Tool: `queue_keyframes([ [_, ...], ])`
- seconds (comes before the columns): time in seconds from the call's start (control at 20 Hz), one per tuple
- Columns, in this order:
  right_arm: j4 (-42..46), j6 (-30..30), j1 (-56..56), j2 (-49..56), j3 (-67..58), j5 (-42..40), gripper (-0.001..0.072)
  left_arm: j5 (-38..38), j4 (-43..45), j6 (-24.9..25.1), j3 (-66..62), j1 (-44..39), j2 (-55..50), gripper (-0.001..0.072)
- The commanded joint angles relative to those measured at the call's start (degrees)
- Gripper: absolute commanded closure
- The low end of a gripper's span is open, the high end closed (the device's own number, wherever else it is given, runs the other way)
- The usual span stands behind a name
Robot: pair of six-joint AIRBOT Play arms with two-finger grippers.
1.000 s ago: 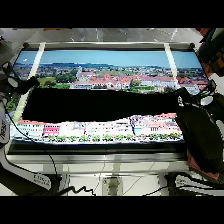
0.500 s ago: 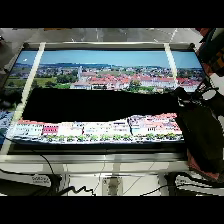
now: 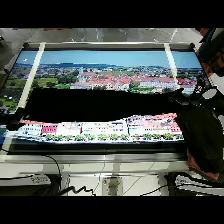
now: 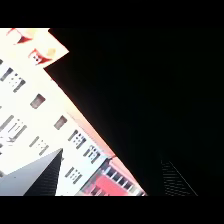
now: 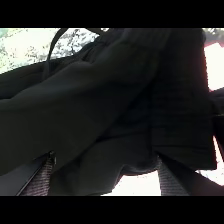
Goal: Fold the clothes and pants, and hang the long-sleeved shirts on hangers.
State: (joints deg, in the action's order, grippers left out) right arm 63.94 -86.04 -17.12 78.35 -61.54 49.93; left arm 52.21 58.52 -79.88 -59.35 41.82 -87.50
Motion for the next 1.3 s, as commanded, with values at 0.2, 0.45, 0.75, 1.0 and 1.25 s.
queue_keyframes([
  [0.2,-4.2,1.1,1.6,0.0,0.0,1.3,0.0057,-20.9,-21.5,11.9,1.6,-1.4,-4.9,0.0036],
  [0.45,-4.6,2.8,10.3,0.0,0.0,-5.6,0.0361,-33.3,-23.0,14.3,0.7,-6.4,-4.9,0.07],
  [0.75,-10.5,0.3,25.5,0.4,-2.2,-21.7,0.0693,-13.2,-23.0,27.9,-11.6,-10.8,2.2,0.0701],
  [1.0,-10.2,-2.5,37.0,6.7,-16.0,-24.3,0.0694,-7.0,-23.0,27.8,-13.3,-13.8,18.9,0.0701],
  [1.25,-11.1,-11.9,49.2,21.4,-32.1,-22.3,0.0694,3.0,-23.0,25.0,-13.3,-17.2,29.4,0.0701],
])
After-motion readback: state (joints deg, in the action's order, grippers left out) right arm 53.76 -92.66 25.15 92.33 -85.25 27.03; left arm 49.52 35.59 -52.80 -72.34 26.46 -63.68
